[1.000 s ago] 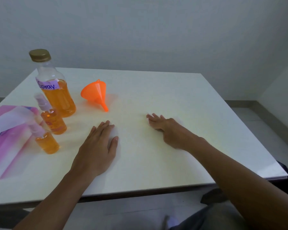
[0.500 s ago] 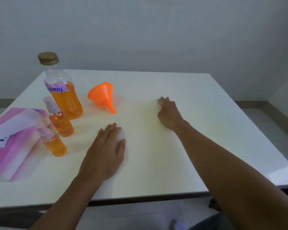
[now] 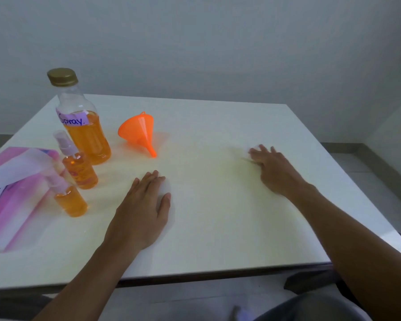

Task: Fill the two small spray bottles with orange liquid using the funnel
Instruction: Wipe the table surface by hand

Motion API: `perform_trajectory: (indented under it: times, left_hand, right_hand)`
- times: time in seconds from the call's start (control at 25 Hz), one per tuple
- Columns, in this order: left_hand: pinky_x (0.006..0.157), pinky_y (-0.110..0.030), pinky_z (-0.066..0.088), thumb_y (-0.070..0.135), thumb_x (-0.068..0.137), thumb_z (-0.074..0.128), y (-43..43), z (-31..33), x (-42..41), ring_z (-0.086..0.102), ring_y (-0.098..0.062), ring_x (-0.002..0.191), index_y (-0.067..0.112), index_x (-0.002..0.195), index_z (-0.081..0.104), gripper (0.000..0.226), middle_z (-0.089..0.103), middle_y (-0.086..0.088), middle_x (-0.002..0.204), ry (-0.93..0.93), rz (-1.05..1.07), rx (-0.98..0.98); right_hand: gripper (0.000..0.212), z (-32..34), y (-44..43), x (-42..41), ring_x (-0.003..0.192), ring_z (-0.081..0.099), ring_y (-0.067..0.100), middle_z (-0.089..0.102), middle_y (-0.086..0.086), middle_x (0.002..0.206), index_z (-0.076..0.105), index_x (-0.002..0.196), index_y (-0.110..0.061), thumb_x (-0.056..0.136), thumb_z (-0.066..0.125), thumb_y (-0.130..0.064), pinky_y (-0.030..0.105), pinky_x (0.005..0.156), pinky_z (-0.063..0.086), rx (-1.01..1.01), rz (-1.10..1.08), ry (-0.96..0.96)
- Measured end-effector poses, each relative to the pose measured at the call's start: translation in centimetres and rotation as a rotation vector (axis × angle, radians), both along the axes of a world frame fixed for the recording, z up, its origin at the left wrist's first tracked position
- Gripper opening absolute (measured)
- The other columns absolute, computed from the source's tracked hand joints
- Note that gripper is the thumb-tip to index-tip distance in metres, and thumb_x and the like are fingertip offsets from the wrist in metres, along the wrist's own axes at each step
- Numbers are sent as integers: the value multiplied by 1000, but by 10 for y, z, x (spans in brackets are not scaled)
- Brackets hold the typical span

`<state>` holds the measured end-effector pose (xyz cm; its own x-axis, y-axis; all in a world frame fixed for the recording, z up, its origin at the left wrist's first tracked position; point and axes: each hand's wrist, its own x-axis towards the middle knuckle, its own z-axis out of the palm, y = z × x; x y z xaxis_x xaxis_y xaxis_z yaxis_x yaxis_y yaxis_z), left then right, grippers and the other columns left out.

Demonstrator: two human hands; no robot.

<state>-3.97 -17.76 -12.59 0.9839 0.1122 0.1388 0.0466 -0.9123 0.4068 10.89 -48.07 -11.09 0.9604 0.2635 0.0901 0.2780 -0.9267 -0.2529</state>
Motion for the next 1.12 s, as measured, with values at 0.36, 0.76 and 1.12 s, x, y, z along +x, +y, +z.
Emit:
perform_trajectory:
  times: [0.36, 0.76, 1.12]
  left_hand:
    - [117, -25, 8, 44, 101, 36, 2, -5, 2, 10, -14, 152, 22, 152, 30, 56, 18, 5, 163, -15, 30, -21]
    - [118, -32, 17, 55, 98, 33, 29, 4, -12, 11, -12, 151, 30, 154, 21, 62, 11, 13, 164, 102, -50, 43]
    - [114, -22, 2, 38, 103, 29, 30, -3, -20, 12, -13, 151, 21, 154, 29, 54, 17, 3, 163, -11, 24, 161]
  right_hand:
    - [45, -16, 124, 39, 133, 54, 32, 61, 18, 139, 62, 135, -4, 97, 39, 5, 34, 115, 33, 236, 65, -1]
    - [24, 4, 15, -46, 91, 71, 12, 77, -3, 101, 75, 108, -18, 104, 53, -26, 27, 85, 55, 196, 187, -89]
    - [39, -15, 104, 1, 98, 69, 34, 71, 13, 96, 72, 94, -15, 85, 34, -16, 29, 78, 50, 174, 11, -4]
